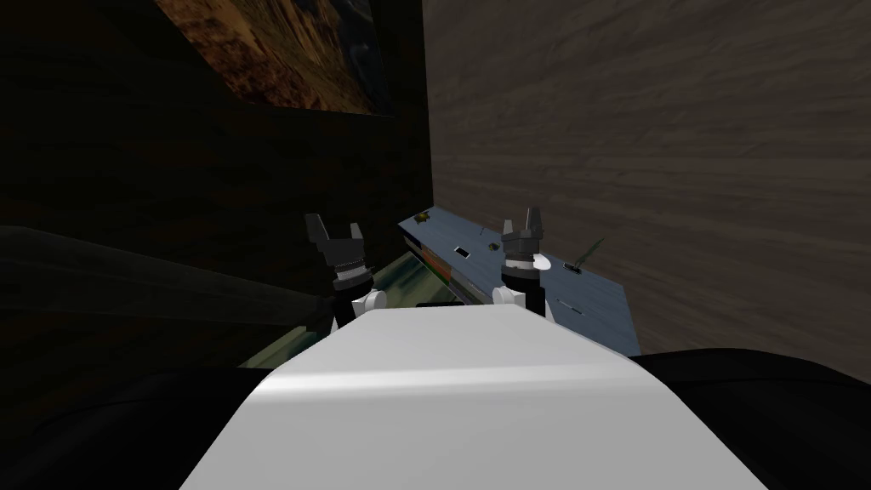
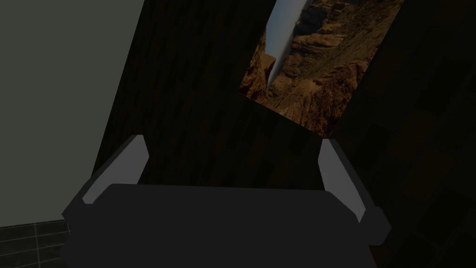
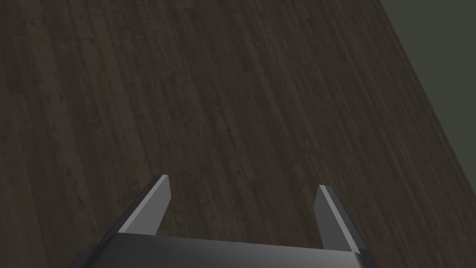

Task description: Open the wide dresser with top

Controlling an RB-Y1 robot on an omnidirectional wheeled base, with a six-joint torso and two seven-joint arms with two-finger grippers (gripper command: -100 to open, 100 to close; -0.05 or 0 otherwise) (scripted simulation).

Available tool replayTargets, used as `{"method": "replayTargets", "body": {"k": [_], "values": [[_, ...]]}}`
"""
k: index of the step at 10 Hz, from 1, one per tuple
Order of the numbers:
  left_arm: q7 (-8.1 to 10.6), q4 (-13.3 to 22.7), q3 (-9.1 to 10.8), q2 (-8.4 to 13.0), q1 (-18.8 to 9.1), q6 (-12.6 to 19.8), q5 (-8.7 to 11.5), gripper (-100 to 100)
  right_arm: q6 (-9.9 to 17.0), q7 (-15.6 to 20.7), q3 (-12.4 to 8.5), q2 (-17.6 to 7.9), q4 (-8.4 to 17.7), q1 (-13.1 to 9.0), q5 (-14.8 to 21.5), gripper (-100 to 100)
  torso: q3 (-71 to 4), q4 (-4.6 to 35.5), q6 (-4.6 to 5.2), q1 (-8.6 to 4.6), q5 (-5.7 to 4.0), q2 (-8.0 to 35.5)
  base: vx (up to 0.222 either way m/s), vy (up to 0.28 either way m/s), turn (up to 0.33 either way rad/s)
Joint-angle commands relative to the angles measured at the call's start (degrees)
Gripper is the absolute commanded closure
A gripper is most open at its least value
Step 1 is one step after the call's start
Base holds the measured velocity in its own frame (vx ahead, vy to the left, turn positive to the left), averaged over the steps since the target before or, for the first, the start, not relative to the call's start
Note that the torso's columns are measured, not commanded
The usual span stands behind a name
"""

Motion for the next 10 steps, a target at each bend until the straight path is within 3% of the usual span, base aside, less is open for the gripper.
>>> {"method": "replayTargets", "body": {"k": [1,9,10], "values": [[0.00,0.0,0.00,0.0,0.0,0.0,0.0,0,0.0,0.0,0.0,0.0,0.0,0.0,0.0,0,-4.7,2.3,0.00,0.00,0.00,2.3,0.000,0.000,0.000],[0.00,0.0,0.00,0.0,0.0,0.0,0.0,0,0.0,0.0,0.0,0.0,0.0,0.0,0.0,0,-70.7,35.4,0.00,0.00,0.00,35.4,0.000,0.000,0.000],[0.00,0.0,0.00,0.0,0.0,0.0,0.0,0,0.8,0.1,0.3,-2.1,0.8,-0.2,0.7,-100,-79.2,39.6,0.00,0.00,0.00,39.6,0.019,0.016,0.003]]}}
